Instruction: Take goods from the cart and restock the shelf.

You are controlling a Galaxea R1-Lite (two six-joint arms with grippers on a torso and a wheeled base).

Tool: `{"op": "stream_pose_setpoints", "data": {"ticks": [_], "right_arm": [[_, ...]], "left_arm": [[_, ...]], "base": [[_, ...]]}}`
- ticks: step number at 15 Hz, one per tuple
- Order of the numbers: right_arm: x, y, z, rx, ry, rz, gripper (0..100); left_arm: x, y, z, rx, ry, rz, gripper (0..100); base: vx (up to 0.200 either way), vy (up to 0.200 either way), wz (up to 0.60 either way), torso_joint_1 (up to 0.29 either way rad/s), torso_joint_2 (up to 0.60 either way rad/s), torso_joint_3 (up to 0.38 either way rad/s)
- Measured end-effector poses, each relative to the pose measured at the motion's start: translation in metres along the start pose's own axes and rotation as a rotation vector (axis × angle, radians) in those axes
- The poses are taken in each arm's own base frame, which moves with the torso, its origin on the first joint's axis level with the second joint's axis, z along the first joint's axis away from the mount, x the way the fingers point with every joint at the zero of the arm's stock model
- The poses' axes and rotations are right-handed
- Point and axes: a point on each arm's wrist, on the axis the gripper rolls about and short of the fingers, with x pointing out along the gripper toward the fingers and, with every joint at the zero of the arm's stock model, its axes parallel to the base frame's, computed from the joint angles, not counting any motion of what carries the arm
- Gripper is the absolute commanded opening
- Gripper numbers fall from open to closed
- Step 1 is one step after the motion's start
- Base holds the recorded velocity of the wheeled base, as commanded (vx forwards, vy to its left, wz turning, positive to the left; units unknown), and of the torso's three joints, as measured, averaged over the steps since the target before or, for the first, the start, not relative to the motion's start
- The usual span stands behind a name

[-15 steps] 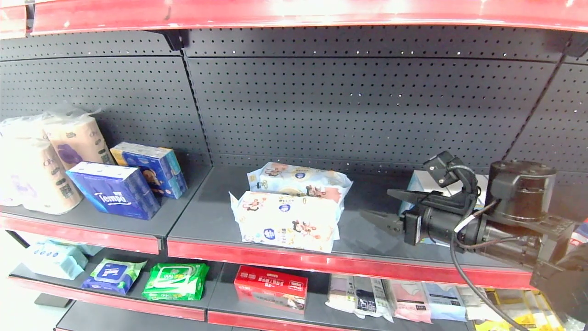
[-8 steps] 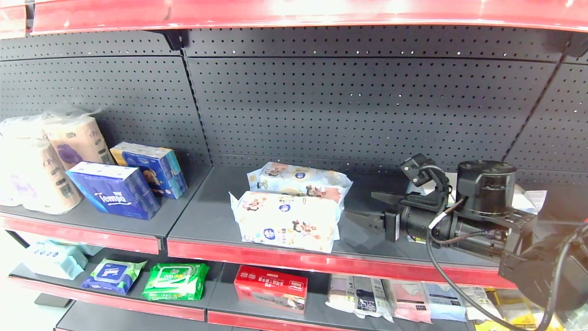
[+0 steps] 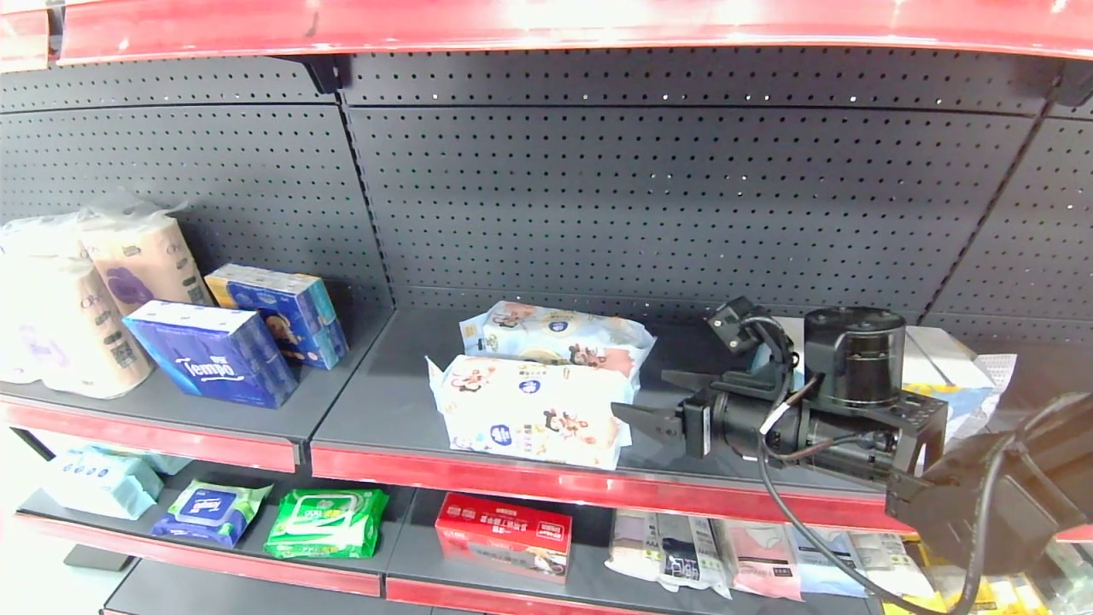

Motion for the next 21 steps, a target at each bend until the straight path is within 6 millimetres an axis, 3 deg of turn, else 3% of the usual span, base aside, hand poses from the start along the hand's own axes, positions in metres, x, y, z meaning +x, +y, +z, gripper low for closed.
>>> {"op": "stream_pose_setpoints", "data": {"ticks": [6, 13, 21], "right_arm": [[0.011, -0.001, -0.012, -0.041, 0.042, 0.009, 100], [0.024, -0.024, -0.014, -0.034, 0.046, -0.038, 100], [0.026, -0.021, -0.014, -0.036, 0.044, 0.026, 100]], "left_arm": [[0.0, 0.0, 0.0, 0.0, 0.0, 0.0, 100], [0.0, 0.0, 0.0, 0.001, 0.0, -0.001, 100], [0.0, 0.0, 0.0, 0.001, 0.0, 0.0, 100]], "base": [[0.0, 0.0, 0.0, 0.0, 0.0, 0.0], [0.0, 0.0, 0.0, 0.0, 0.0, 0.0], [0.0, 0.0, 0.0, 0.0, 0.0, 0.0]]}}
